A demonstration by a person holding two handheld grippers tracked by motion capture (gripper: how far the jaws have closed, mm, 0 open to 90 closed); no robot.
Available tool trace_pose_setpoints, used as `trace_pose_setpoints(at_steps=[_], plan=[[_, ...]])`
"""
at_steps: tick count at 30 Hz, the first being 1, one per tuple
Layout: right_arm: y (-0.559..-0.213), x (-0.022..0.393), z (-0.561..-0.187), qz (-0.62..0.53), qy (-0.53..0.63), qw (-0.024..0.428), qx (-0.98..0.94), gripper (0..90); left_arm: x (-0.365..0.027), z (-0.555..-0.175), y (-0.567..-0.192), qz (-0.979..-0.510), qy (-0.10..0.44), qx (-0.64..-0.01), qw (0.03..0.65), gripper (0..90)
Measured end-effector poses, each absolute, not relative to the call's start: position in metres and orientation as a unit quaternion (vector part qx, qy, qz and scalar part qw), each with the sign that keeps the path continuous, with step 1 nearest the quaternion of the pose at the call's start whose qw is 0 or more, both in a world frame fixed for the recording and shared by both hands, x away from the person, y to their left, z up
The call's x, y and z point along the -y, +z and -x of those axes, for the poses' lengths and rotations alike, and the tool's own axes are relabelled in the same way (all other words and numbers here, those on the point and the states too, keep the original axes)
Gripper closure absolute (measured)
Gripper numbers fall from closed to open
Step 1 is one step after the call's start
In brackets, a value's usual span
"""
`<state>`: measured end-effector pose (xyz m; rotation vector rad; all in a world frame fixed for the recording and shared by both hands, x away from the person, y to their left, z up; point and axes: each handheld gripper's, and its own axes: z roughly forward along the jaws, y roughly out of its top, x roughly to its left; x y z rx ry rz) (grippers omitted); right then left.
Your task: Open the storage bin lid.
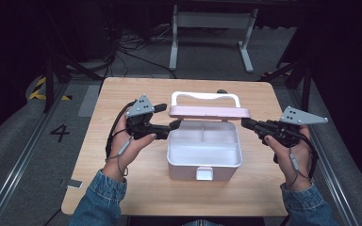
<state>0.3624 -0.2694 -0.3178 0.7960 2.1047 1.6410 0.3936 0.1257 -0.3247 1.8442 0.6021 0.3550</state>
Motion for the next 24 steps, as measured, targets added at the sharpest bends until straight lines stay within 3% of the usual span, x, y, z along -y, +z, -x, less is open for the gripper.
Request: trace_pose_setpoints(at_steps=[24], plan=[[-0.319, 0.27, -0.363, -0.28, 0.579, 0.178, -0.744, 90.0, -0.101, -0.406, -0.318, -0.768, 0.19, -0.248, 0.559, 28.3]])
